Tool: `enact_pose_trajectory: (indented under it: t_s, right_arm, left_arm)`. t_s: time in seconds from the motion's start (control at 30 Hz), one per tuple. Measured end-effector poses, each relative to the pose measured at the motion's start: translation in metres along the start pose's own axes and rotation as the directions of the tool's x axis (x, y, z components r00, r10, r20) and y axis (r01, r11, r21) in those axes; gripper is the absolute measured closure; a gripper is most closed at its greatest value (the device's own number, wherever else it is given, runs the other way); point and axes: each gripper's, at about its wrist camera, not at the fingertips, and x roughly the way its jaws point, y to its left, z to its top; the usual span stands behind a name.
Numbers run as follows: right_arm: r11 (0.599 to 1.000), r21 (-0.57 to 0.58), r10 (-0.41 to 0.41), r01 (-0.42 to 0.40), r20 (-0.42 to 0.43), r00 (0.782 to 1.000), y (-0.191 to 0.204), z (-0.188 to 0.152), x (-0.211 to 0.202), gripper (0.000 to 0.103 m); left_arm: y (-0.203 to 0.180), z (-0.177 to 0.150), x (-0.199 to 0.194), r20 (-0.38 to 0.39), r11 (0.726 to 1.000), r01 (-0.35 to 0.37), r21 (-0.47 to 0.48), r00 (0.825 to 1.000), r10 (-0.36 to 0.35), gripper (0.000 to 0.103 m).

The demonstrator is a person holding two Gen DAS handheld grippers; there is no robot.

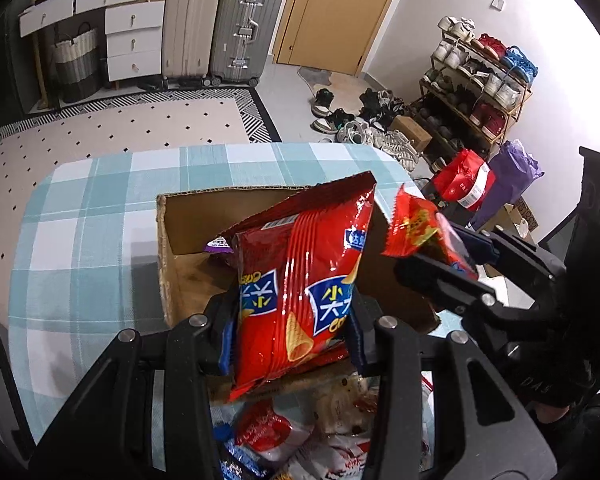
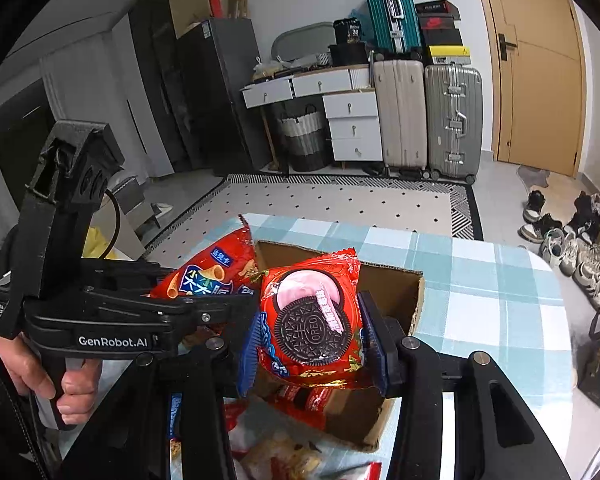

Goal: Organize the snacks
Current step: 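Lower both tools into the box and open them to drop the bags, then withdraw both tools from the box back toward the snack pile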

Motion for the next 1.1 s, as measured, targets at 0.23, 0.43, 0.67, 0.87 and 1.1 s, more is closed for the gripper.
enact_pose_trajectory:
  t_s: [0.23,0.43,0.67,0.87,1.1]
  right_arm:
    - [0.999,-0.033,-0.039,0.038,-0.04,0.998,-0.006,-0.007,0.035,0.058]
    - [0.998,-0.015,-0.057,0.057,-0.047,0.997,-0.018,-0.011,0.053,0.058]
    - [0.998,0.0,-0.07,0.07,-0.04,0.997,-0.026,-0.012,0.055,0.03]
    - [0.996,-0.008,-0.083,0.083,0.007,0.996,-0.024,-0.013,0.028,0.024]
    - [0.995,-0.01,-0.102,0.103,0.037,0.994,-0.019,-0.016,-0.004,0.024]
  left_arm:
    - [0.007,0.002,0.03,-0.038,1.0,0.004,-0.005,0.999,-0.004,0.064]
    - [0.008,0.003,0.041,-0.049,1.0,-0.004,0.012,0.999,0.005,0.064]
    - [0.003,-0.001,0.04,-0.067,0.997,-0.067,0.049,0.995,0.07,0.048]
    - [-0.001,-0.003,0.019,-0.025,0.995,-0.085,0.052,0.996,0.086,0.022]
    - [-0.005,-0.011,-0.009,0.0,0.994,-0.099,0.043,0.995,0.099,0.022]
